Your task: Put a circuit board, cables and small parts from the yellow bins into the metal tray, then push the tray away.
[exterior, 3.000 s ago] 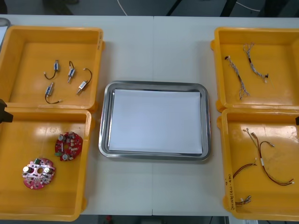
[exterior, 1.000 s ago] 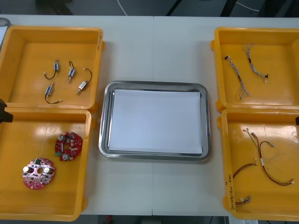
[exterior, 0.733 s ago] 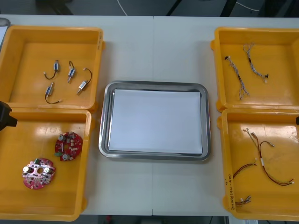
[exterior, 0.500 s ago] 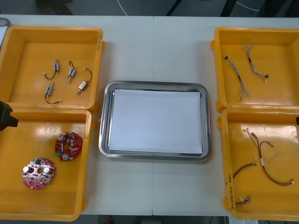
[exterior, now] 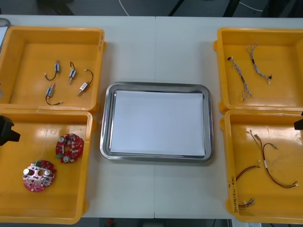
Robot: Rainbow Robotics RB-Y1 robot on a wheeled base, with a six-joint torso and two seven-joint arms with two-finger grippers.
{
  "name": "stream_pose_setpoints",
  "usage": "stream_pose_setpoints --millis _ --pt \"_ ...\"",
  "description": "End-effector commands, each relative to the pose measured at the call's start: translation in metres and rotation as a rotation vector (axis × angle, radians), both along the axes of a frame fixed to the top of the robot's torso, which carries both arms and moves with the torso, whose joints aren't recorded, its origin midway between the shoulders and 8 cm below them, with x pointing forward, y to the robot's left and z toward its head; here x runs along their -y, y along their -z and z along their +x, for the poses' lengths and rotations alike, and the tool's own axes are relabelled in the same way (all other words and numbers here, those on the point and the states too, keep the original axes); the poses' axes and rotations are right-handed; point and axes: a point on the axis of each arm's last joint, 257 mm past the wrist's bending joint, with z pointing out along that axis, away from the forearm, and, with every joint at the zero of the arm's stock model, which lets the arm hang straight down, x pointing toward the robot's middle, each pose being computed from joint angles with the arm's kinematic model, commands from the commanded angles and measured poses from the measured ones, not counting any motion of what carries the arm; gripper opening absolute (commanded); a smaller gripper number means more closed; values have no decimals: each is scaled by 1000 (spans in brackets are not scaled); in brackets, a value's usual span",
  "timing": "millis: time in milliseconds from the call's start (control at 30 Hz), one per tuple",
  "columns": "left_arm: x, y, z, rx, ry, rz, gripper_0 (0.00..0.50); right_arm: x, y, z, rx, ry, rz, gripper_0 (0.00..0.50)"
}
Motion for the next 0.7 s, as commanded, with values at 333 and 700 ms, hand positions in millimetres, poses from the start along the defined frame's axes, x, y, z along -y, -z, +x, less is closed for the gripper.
stream_pose_setpoints --millis 333,700 --pt "-8 39 -22 -47 156 81 500 -20 35 -15 61 -50 61 500" --pt "-2 74 -31 -58 188 78 500 -34 69 -19 75 -94 51 500"
